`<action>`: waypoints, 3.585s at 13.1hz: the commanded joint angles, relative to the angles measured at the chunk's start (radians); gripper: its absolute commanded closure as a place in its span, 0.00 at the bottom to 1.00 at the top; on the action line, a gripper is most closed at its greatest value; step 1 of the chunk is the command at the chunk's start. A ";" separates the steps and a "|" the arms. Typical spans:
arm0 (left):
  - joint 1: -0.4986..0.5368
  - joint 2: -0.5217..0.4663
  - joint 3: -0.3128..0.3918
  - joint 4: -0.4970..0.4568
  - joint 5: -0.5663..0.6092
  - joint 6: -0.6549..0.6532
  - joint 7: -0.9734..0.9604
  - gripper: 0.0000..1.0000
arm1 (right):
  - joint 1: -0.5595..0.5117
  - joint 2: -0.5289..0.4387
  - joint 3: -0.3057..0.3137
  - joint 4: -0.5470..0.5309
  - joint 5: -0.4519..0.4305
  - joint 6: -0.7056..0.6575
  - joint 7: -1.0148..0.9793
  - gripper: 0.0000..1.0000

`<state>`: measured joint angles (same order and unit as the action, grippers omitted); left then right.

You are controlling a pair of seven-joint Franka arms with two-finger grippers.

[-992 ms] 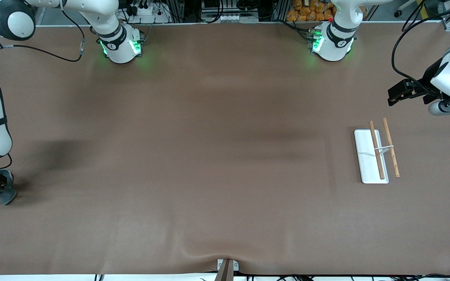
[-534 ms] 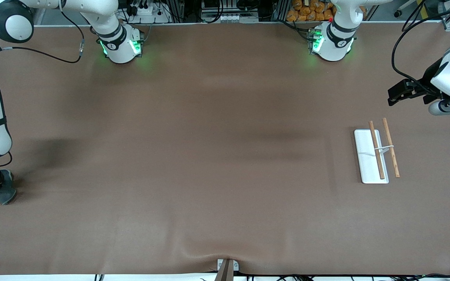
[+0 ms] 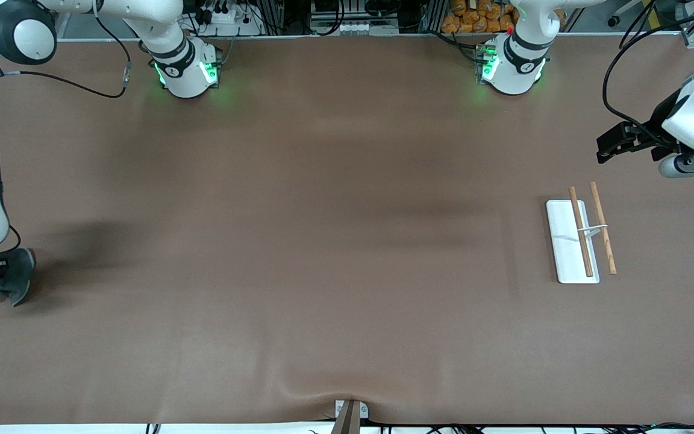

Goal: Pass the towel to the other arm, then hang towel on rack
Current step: 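Grasp the grey towel with the right gripper and lift it, then carry the towel to mid-table while the left gripper reaches toward it, then grasp the towel edge with the left gripper beside the right gripper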

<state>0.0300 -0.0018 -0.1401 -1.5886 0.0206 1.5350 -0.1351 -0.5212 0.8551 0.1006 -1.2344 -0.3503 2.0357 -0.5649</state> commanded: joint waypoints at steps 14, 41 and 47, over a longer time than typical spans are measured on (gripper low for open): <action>-0.079 0.094 -0.050 0.004 -0.004 0.102 -0.233 0.00 | 0.409 -0.444 0.013 0.001 0.445 -0.753 0.648 1.00; -0.196 0.388 -0.068 0.124 -0.447 0.620 -0.837 0.00 | 1.132 -0.217 0.005 0.003 0.789 0.660 2.573 1.00; -0.194 0.414 -0.061 0.125 -0.525 0.626 -0.842 0.00 | 1.130 -0.217 0.005 0.006 0.789 0.660 2.573 1.00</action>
<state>-0.1638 0.3950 -0.2017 -1.4907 -0.4865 2.1585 -0.9620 0.5982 0.6345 0.1185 -1.2449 0.4265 2.6919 1.9932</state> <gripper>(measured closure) 0.000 0.947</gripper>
